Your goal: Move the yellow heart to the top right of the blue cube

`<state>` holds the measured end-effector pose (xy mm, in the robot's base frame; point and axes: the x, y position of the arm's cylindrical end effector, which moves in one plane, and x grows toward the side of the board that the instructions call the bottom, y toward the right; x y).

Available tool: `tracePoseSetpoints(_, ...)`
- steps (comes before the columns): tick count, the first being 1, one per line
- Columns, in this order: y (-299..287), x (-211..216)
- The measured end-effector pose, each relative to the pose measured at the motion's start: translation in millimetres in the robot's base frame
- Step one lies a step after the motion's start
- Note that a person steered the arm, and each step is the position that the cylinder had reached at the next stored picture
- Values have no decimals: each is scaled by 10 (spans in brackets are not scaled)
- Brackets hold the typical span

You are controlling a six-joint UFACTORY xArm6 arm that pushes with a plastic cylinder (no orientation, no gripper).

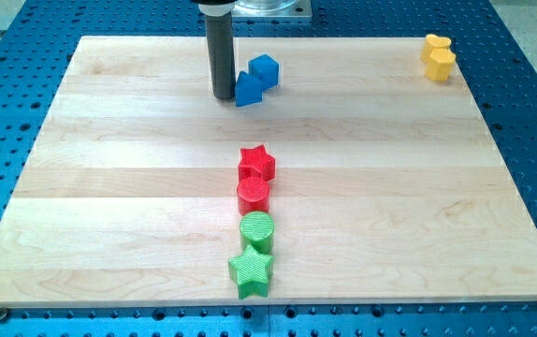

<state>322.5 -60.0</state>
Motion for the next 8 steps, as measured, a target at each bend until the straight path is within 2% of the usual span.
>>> tracePoseSetpoints(2,431,24)
tracePoseSetpoints(4,330,32)
tracePoseSetpoints(5,-140,-8)
tracePoseSetpoints(8,138,-379)
